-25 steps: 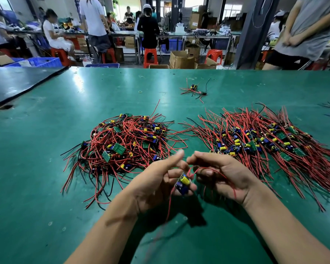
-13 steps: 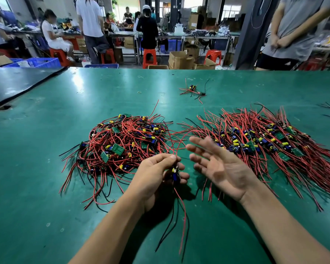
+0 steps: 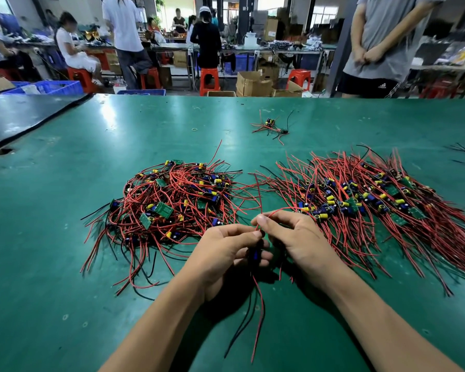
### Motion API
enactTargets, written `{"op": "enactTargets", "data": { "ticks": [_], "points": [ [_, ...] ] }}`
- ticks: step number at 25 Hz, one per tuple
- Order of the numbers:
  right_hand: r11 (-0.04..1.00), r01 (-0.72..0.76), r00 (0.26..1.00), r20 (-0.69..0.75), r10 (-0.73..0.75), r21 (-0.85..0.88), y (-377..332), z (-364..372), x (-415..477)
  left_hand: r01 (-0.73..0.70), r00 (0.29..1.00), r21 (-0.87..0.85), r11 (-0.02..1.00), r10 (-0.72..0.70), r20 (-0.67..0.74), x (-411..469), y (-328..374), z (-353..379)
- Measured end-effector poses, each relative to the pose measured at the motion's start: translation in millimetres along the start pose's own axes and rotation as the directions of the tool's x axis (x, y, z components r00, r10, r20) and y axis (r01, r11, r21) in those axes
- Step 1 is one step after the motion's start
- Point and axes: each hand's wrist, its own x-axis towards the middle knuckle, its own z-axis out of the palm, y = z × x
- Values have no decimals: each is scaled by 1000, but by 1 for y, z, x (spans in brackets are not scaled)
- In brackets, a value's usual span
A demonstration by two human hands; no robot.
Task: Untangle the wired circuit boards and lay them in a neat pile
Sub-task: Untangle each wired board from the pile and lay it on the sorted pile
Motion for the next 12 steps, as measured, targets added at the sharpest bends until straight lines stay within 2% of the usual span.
{"op": "enactTargets", "data": {
  "ticks": [2,3,5,8,10,12],
  "points": [
    [977,69,996,-48,-81,-202,2,-2,1,-24,999,60,998,26,-31,0,-3,-1],
    [969,95,994,-38,-107,-230,2,-2,1,-39,998,94,995,42,-40,1,-4,-2],
    [939,132,991,31,-129,-317,1,-4,2,-64,997,159,985,71,-41,2,-7,-3],
    [818,208,978,134,-160,-536,2,-2,2,-108,993,301,948,115,-5,3,-12,-4],
    [800,239,970,170,-173,-550,0,-3,0,-138,989,381,914,147,5,2,-14,-2],
    [809,264,964,173,-202,-526,-2,-8,1,-152,986,383,911,169,-10,2,-13,0]
  ]
}}
